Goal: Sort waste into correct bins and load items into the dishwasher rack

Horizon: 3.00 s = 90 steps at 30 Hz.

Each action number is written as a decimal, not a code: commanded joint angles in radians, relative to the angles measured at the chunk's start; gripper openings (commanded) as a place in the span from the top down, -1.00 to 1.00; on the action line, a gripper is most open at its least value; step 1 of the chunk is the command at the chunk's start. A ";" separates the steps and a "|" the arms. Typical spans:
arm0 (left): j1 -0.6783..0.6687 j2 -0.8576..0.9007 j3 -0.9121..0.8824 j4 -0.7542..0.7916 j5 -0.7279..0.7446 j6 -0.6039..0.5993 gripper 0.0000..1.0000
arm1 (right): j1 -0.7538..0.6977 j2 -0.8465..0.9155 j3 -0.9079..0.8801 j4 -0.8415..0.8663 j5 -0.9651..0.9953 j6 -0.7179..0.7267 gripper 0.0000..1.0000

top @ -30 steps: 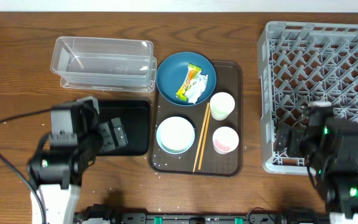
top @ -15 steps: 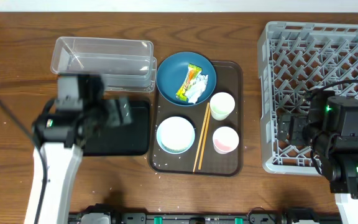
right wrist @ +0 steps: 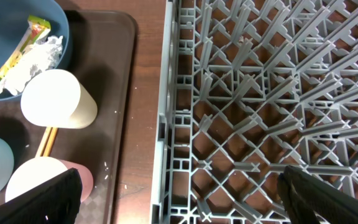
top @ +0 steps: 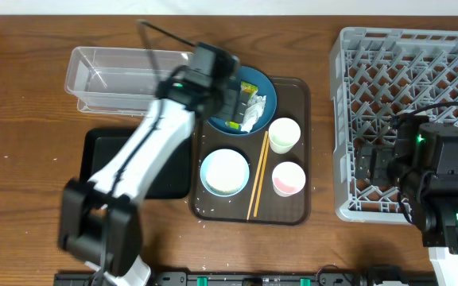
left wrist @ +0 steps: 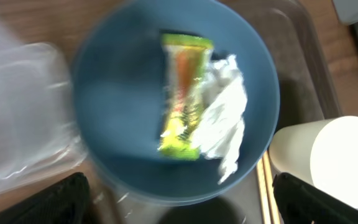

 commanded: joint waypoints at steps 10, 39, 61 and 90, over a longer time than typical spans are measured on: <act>-0.091 0.238 0.018 0.104 -0.002 0.017 -0.03 | -0.004 0.000 0.020 -0.016 0.005 0.010 -0.99; 0.257 -0.142 0.026 0.103 -0.125 0.017 0.88 | -0.004 0.000 0.020 -0.016 0.006 0.010 -0.98; 0.054 0.031 -0.008 0.140 0.066 0.164 -0.23 | -0.004 0.000 0.020 -0.022 0.006 0.010 -0.99; 0.020 0.242 0.005 0.117 0.066 0.162 0.88 | -0.004 0.000 0.020 -0.053 0.006 0.010 -0.98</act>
